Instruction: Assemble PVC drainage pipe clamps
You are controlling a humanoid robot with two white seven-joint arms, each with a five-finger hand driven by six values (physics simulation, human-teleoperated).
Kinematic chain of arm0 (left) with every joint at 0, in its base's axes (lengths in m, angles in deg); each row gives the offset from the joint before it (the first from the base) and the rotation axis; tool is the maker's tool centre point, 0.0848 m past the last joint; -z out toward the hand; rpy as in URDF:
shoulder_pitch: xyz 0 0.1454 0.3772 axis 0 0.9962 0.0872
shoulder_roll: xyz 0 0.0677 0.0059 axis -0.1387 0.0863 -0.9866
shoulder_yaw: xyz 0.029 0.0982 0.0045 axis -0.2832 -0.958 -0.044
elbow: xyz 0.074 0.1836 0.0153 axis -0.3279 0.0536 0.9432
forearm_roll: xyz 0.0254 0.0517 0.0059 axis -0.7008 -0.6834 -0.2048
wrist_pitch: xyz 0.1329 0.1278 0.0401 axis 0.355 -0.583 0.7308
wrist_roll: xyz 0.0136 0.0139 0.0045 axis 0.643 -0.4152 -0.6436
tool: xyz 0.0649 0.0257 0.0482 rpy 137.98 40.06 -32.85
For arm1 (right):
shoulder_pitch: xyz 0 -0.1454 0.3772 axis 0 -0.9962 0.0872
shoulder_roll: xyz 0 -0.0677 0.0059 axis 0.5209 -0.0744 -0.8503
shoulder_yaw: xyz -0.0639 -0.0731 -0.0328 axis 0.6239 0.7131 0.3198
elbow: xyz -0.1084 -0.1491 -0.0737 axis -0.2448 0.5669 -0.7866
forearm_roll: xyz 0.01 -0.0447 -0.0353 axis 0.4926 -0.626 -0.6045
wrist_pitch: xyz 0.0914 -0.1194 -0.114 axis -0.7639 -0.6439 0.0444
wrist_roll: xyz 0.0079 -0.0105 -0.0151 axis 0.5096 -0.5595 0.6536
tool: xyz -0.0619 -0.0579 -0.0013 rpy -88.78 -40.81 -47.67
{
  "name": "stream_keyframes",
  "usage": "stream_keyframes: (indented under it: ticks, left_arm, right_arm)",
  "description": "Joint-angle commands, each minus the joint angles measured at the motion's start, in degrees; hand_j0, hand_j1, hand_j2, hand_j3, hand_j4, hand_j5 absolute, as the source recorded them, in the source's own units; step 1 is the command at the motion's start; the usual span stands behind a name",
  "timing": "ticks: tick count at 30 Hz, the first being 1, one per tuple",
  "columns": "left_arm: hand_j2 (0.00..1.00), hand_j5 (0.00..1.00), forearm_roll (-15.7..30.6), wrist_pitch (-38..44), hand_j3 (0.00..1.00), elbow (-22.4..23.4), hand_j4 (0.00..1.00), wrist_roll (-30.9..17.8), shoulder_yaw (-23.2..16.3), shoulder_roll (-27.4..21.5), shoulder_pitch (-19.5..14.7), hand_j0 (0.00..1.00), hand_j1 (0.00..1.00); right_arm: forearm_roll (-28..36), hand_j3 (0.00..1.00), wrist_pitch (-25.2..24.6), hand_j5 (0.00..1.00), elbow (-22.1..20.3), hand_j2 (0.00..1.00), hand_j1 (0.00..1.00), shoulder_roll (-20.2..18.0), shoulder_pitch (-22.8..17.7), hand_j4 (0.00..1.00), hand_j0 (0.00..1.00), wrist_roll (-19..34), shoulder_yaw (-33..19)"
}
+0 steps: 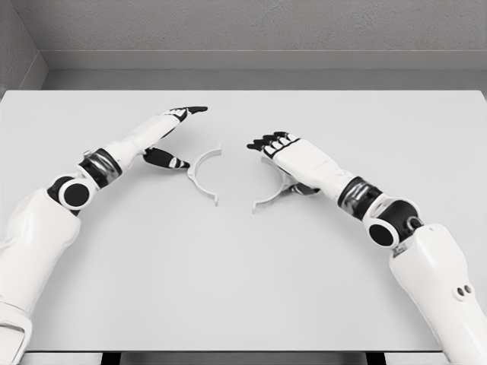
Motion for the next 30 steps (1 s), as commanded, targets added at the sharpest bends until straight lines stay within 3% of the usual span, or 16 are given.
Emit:
stream_keyframes:
  ticks: [1,8,16,19,30]
  left_arm:
    - [1.0,1.0,0.19,0.06,1.0,-0.04,1.0,0.03,0.06,0.24,0.0,1.0,1.0]
    - [1.0,1.0,-1.3,0.06,1.0,-0.57,1.0,0.03,-0.38,1.12,0.35,1.0,1.0]
    - [1.0,1.0,-1.3,0.06,1.0,-0.74,1.0,0.03,-0.99,1.56,0.44,1.0,1.0]
    - [1.0,1.0,-1.3,0.06,1.0,-0.83,1.0,0.03,-0.99,1.47,0.44,1.0,1.0]
    - [1.0,1.0,-0.42,0.06,1.0,-0.21,1.0,0.11,-0.11,-1.43,-0.35,1.0,1.0]
  right_arm:
    - [0.19,1.0,-0.04,1.0,-0.07,1.0,1.0,0.16,0.0,1.0,1.0,0.18,0.03]
    - [-0.61,1.0,-0.04,1.0,2.83,1.0,1.0,1.56,1.85,1.0,1.0,0.18,1.26]
    - [-0.78,1.0,-0.04,1.0,2.92,1.0,1.0,1.83,2.2,1.0,1.0,0.09,1.35]
    - [-0.78,1.0,-0.04,1.0,2.48,1.0,1.0,0.6,2.9,1.0,1.0,0.09,-0.76]
    - [-1.48,1.0,-0.13,1.0,7.31,1.0,1.0,2.53,5.71,1.0,1.0,0.09,0.55]
